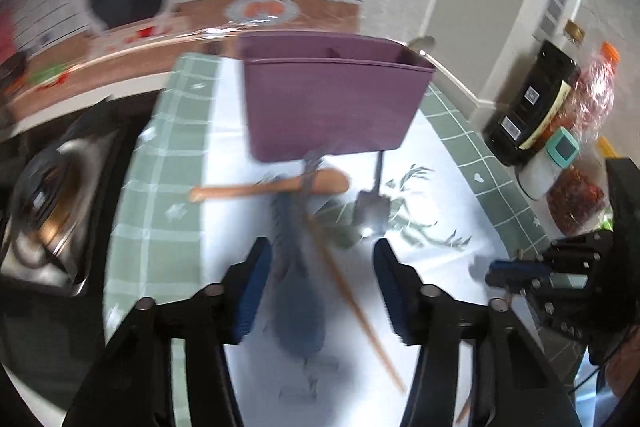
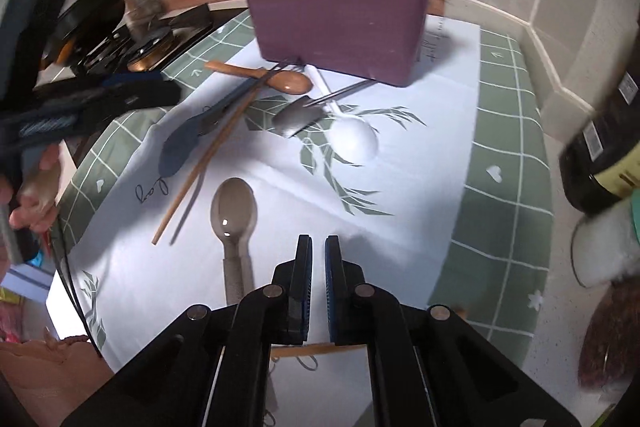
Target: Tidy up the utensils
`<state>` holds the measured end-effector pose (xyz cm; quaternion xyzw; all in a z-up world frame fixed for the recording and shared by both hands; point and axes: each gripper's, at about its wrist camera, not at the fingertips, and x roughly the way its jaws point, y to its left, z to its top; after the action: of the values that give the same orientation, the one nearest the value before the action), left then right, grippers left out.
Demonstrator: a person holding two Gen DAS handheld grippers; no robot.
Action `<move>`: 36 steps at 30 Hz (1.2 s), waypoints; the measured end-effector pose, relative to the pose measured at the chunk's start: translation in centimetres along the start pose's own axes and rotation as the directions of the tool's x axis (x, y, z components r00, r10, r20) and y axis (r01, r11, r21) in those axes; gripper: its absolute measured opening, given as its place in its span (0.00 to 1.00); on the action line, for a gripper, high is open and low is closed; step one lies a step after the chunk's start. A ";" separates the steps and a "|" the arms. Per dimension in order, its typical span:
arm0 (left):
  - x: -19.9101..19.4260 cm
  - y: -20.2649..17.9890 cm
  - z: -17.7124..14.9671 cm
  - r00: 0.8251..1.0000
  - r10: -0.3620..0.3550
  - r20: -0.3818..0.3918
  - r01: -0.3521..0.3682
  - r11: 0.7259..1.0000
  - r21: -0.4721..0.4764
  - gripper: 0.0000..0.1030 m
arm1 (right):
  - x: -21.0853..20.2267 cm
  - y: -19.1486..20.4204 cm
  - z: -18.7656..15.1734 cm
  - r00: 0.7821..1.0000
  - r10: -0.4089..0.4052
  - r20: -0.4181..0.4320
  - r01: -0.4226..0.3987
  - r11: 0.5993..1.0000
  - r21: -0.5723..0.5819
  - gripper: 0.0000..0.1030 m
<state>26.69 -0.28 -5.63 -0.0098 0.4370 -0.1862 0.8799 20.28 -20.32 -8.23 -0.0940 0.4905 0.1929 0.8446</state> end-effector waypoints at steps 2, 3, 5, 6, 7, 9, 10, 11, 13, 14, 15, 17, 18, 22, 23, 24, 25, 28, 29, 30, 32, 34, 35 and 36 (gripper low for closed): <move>1.9 -0.3 1.8 1.000 -0.005 -0.020 0.006 1.000 0.019 0.43 | -0.1 -0.2 0.0 1.000 0.009 0.001 -0.009 1.000 0.015 0.06; 2.8 -0.4 2.5 1.000 0.009 -0.024 -0.008 1.000 0.023 0.43 | -0.1 -0.2 -0.1 1.000 0.009 0.001 -0.009 1.000 0.016 0.07; 4.6 -0.3 4.0 0.998 0.041 -0.040 -0.040 0.999 0.015 0.43 | -0.3 -0.1 -0.4 1.000 -0.001 0.003 0.001 1.000 0.011 0.08; 5.5 -0.3 4.7 0.997 0.046 -0.054 -0.045 0.999 0.011 0.43 | -0.3 0.0 -0.4 1.000 -0.006 0.003 0.006 1.000 0.009 0.08; 6.3 -0.2 5.2 0.996 0.055 -0.068 -0.055 0.998 0.009 0.43 | -0.2 0.1 -0.5 1.000 -0.009 0.003 0.009 1.000 0.008 0.08; 8.1 0.1 6.0 0.992 0.081 -0.101 -0.082 0.997 0.002 0.43 | -0.2 0.1 -0.6 1.000 -0.014 0.004 0.014 1.000 0.012 0.08; 8.8 0.2 6.1 0.989 0.089 -0.117 -0.089 0.996 0.002 0.43 | -0.2 0.1 -0.6 1.000 -0.015 0.004 0.015 1.000 0.015 0.08; 9.5 0.2 6.3 0.986 0.097 -0.132 -0.097 0.995 0.005 0.43 | -0.3 0.0 -0.6 1.000 -0.015 0.006 0.015 1.000 0.018 0.08; 10.3 0.0 6.3 0.984 0.106 -0.146 -0.103 0.994 0.024 0.43 | -0.5 -0.1 -0.6 1.000 -0.019 0.012 0.019 1.000 0.024 0.08; 10.7 -0.2 6.3 0.982 0.118 -0.145 -0.112 0.993 0.043 0.43 | -0.5 -0.2 -0.6 1.000 -0.021 0.014 0.020 1.000 0.023 0.08; 10.8 -0.4 6.2 0.984 0.122 -0.133 -0.116 0.992 0.054 0.42 | -0.4 -0.3 -0.5 1.000 -0.022 0.015 0.021 1.000 0.022 0.09; 10.9 -0.8 6.2 0.985 0.126 -0.115 -0.118 0.990 0.075 0.32 | -0.3 -0.3 -0.5 1.000 -0.023 0.012 0.022 1.000 0.020 0.12; 10.9 -1.1 6.2 0.986 0.126 -0.109 -0.116 0.989 0.088 0.19 | -0.1 -0.2 -0.4 1.000 -0.017 0.007 0.017 1.000 0.017 0.16; 9.7 -1.9 5.5 0.988 0.138 -0.073 -0.128 0.984 0.123 0.18 | 0.0 0.8 -0.1 0.999 0.042 0.006 -0.041 0.999 -0.012 0.28; 9.0 -1.8 5.1 0.989 0.131 -0.064 -0.123 0.986 0.114 0.18 | 0.0 1.3 0.0 0.999 0.054 0.008 -0.053 0.998 -0.032 0.28; 8.4 -1.5 4.8 0.991 0.119 -0.057 -0.113 0.989 0.099 0.18 | 0.1 1.7 0.0 0.998 0.060 0.009 -0.060 0.997 -0.046 0.30; 7.6 -1.2 4.5 0.993 0.105 -0.048 -0.101 0.992 0.079 0.18 | 0.4 2.4 0.3 0.997 0.071 0.006 -0.070 0.995 -0.074 0.34; 4.9 -0.4 3.2 0.997 0.076 -0.012 -0.075 0.997 0.030 0.18 | 1.5 4.1 0.9 0.997 0.083 -0.010 -0.083 0.989 -0.125 0.44; 3.9 -0.1 2.8 0.998 0.068 0.006 -0.068 0.998 0.013 0.18 | 1.9 4.4 1.1 0.997 0.081 -0.013 -0.082 0.988 -0.134 0.45; 3.0 0.2 2.4 0.998 0.062 0.020 -0.062 0.998 -0.002 0.18 | 2.5 5.0 1.5 0.997 0.078 -0.021 -0.080 0.985 -0.151 0.47; 1.2 0.7 1.9 0.998 0.045 0.047 -0.043 0.998 -0.037 0.18 | 3.4 5.8 2.0 0.998 0.058 -0.034 -0.063 0.982 -0.180 0.47; -0.3 1.0 1.3 0.997 0.039 0.069 -0.035 0.998 -0.059 0.18 | 4.3 6.4 2.3 0.999 0.026 -0.047 -0.035 0.977 -0.210 0.47; -1.2 1.1 1.0 0.996 0.038 0.081 -0.032 0.997 -0.067 0.18 | 4.6 6.7 2.3 0.999 0.014 -0.053 -0.026 0.975 -0.220 0.47; -1.9 1.2 0.9 0.995 0.036 0.093 -0.029 0.997 -0.074 0.18 | 4.8 6.9 2.3 0.998 -0.002 -0.056 -0.010 0.973 -0.230 0.45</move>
<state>26.72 1.36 -3.90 -0.0432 0.4014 -0.1551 0.9016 21.37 -12.09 -11.01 -0.1954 0.4886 0.2473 0.8136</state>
